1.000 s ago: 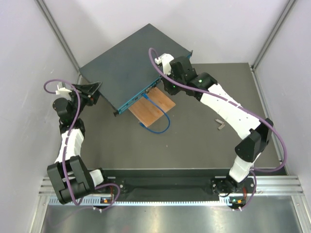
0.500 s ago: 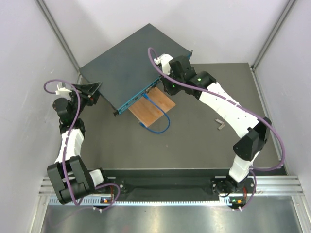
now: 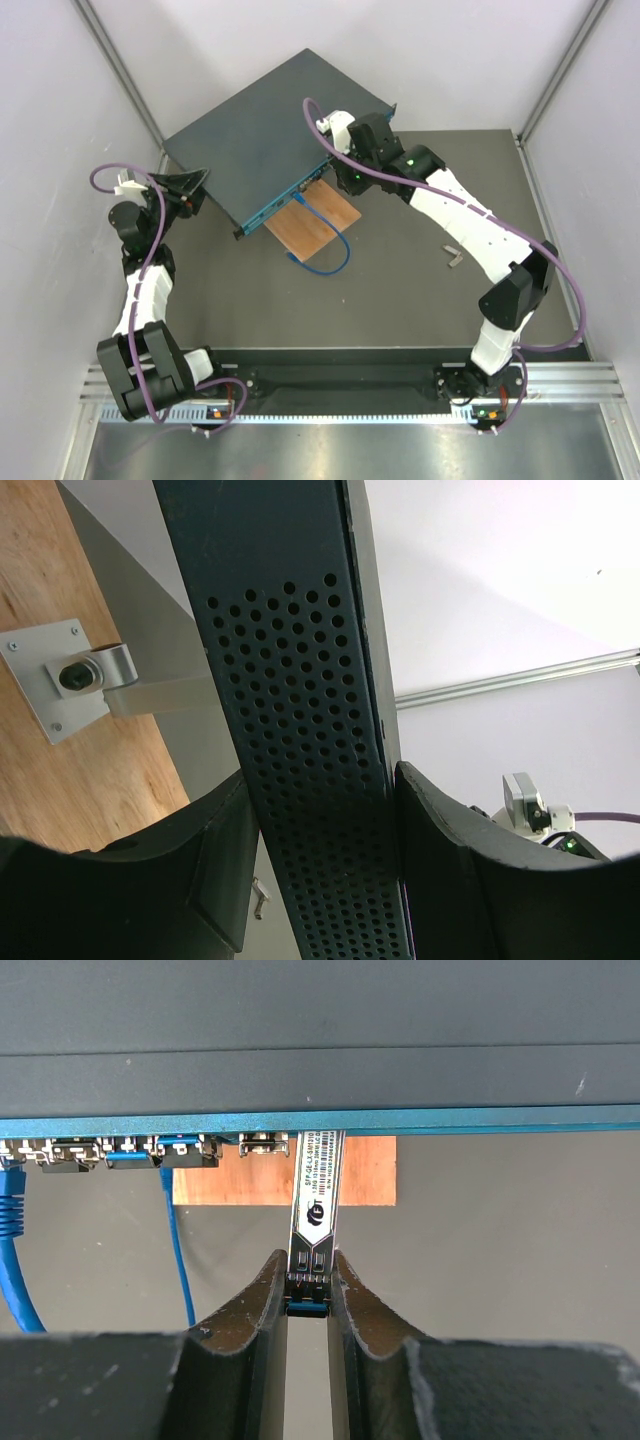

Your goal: Insert the plug into the switch port

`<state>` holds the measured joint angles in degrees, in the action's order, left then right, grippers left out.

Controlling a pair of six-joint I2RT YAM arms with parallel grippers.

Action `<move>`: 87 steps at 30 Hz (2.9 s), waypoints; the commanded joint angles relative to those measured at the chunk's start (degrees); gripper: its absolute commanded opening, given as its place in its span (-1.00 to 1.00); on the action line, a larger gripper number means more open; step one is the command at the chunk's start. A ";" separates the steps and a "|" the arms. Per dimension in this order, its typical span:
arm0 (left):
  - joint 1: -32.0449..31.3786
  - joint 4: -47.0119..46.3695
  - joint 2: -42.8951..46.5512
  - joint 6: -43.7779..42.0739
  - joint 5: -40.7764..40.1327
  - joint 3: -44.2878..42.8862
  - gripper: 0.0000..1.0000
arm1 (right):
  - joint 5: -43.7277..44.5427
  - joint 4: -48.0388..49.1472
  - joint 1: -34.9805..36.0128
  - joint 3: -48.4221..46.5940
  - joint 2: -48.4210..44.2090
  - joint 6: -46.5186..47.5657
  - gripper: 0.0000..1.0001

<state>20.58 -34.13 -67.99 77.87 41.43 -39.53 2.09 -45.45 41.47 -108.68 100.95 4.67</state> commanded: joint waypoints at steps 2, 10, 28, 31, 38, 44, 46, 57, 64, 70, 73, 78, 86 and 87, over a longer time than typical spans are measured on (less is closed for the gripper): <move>-3.53 -0.15 0.93 -7.90 4.54 -0.11 -1.00 | -5.69 2.92 1.15 -2.58 -0.84 1.57 -1.00; -3.53 0.03 0.75 -7.90 4.62 -0.37 -1.00 | -5.17 2.47 1.15 0.66 -2.24 1.93 -1.00; -3.70 0.12 0.57 -8.08 4.36 -0.46 -1.00 | -4.90 2.21 0.98 -5.39 -0.66 1.93 -1.00; -3.62 0.20 0.57 -8.17 4.45 -0.46 -1.00 | -5.07 2.47 0.98 -5.75 -1.10 1.93 -1.00; -3.62 0.29 0.31 -7.99 4.19 -0.55 -1.00 | -6.04 3.26 0.98 -3.65 -0.49 2.45 -1.00; -3.62 0.47 0.66 -8.34 4.45 -0.55 -1.00 | -6.13 6.85 0.98 -0.39 -0.13 2.98 -1.00; -3.62 0.73 0.66 -8.43 4.45 -0.37 -1.00 | -5.78 8.35 0.89 0.92 -1.10 3.15 -1.00; -3.70 0.56 0.40 -8.43 4.19 -0.29 -1.00 | -7.36 13.63 1.07 0.93 -0.93 3.51 -1.00; -3.61 0.91 0.22 -8.61 4.18 -0.55 -1.00 | -7.80 12.23 0.89 -1.88 0.66 4.91 -0.74; -3.70 1.08 0.05 -8.70 4.27 -0.81 -1.00 | -6.92 10.65 0.19 2.32 -3.11 6.49 -0.26; -3.62 1.17 0.05 -8.78 4.27 -1.08 -1.00 | -6.92 9.25 -0.78 4.44 -5.05 6.93 -0.06; -3.62 1.26 0.13 -8.87 4.36 -1.16 -1.00 | -9.46 5.20 -4.29 6.55 -7.16 6.85 0.29; -3.62 1.43 0.13 -9.31 4.54 -1.25 -1.00 | -14.48 2.30 -9.74 5.94 -7.96 5.71 -0.15; -3.53 1.52 0.13 -9.31 4.54 -1.25 -1.00 | -15.70 2.21 -9.75 4.90 -7.52 5.53 -0.24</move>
<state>20.47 -33.78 -67.96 77.38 41.28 -39.55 -9.65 -42.35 31.70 -101.65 95.70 11.03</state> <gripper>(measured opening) 0.568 0.419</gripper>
